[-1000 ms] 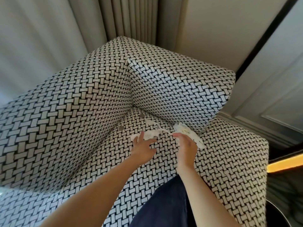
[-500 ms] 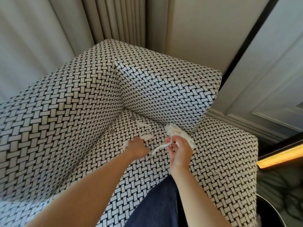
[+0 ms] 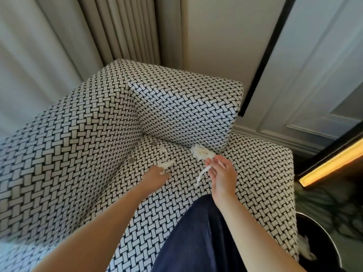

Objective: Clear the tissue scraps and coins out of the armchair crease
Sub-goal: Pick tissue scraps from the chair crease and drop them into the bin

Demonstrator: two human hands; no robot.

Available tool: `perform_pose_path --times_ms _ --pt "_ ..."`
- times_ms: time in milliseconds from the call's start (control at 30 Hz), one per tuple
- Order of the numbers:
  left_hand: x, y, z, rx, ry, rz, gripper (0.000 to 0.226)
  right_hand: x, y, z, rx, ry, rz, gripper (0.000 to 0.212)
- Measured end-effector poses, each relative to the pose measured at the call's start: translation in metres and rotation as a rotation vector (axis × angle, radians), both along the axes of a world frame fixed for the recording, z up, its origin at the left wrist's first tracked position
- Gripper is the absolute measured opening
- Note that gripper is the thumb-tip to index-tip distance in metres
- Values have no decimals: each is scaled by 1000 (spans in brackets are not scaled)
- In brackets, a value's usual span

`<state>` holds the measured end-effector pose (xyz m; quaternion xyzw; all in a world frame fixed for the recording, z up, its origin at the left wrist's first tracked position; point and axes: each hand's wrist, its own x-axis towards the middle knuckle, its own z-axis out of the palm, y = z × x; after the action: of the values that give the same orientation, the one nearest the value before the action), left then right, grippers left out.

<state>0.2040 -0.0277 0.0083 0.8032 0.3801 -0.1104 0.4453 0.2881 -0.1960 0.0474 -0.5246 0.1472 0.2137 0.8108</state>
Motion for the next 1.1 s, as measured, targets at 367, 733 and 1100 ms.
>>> perform_pose_path --times_ms 367,733,1100 --pt "46 -95 74 44 -173 -407 46 12 -105 27 37 -25 -194 26" --pt "97 -252 95 -89 -247 -675 42 21 -252 45 8 -81 -440 18" --pt "117 -354 67 -365 -77 -651 29 9 -344 30 -8 -10 -569 23"
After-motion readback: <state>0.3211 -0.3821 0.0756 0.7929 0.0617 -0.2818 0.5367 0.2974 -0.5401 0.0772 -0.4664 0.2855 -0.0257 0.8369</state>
